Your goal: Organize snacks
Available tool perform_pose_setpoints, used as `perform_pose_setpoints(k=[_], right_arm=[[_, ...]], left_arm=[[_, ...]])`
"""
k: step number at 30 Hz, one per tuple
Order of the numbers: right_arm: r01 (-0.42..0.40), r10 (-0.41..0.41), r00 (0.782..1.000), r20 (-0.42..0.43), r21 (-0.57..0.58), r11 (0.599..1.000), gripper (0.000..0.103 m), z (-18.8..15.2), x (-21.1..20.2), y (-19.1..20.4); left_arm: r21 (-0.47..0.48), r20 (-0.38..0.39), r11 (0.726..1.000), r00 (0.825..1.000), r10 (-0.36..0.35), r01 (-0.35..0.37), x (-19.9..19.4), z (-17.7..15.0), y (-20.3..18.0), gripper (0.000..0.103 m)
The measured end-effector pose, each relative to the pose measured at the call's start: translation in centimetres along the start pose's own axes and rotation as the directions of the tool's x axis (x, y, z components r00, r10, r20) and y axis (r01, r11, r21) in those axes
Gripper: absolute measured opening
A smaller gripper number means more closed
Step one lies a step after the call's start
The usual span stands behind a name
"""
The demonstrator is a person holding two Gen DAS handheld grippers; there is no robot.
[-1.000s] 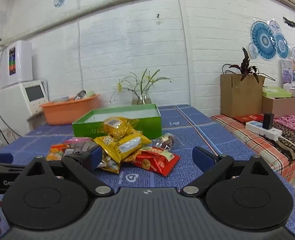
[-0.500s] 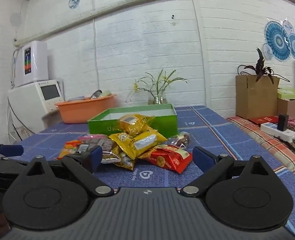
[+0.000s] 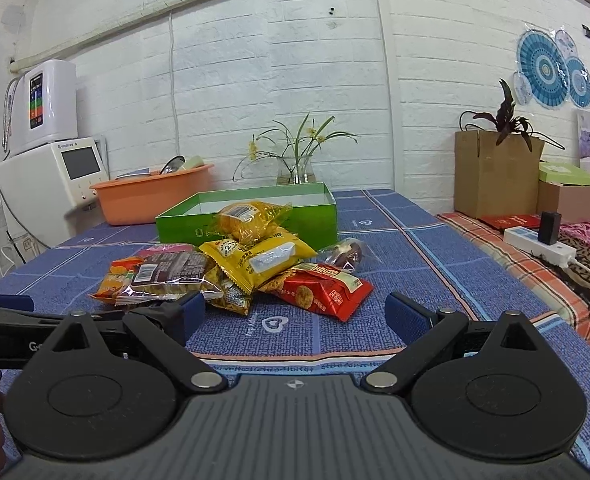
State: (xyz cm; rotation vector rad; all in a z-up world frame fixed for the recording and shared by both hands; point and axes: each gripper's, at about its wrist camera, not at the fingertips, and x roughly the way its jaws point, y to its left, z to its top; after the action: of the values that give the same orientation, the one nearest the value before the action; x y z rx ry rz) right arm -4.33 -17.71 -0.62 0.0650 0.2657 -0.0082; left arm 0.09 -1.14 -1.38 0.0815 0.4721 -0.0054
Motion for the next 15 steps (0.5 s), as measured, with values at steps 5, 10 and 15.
perform_pose_setpoints(k=[5, 10, 15], right_arm=[[-0.026, 0.026, 1.0, -0.008, 0.014, 1.0, 0.103, -0.12, 0.02, -0.18], [-0.031, 0.031, 1.0, -0.005, 0.009, 0.999, 0.103, -0.06, -0.08, -0.07], [-0.024, 0.024, 1.0, -0.01, 0.018, 1.0, 0.103, -0.07, -0.02, -0.11]], left_arm=[[0.019, -0.009, 1.0, 1.0, -0.013, 0.013, 0.05, -0.21, -0.31, 0.103], [0.006, -0.025, 1.0, 0.999, -0.021, 0.021, 0.37, -0.27, -0.09, 0.103], [-0.005, -0.034, 1.0, 0.999, -0.018, 0.018, 0.58, -0.42, -0.03, 0.103]])
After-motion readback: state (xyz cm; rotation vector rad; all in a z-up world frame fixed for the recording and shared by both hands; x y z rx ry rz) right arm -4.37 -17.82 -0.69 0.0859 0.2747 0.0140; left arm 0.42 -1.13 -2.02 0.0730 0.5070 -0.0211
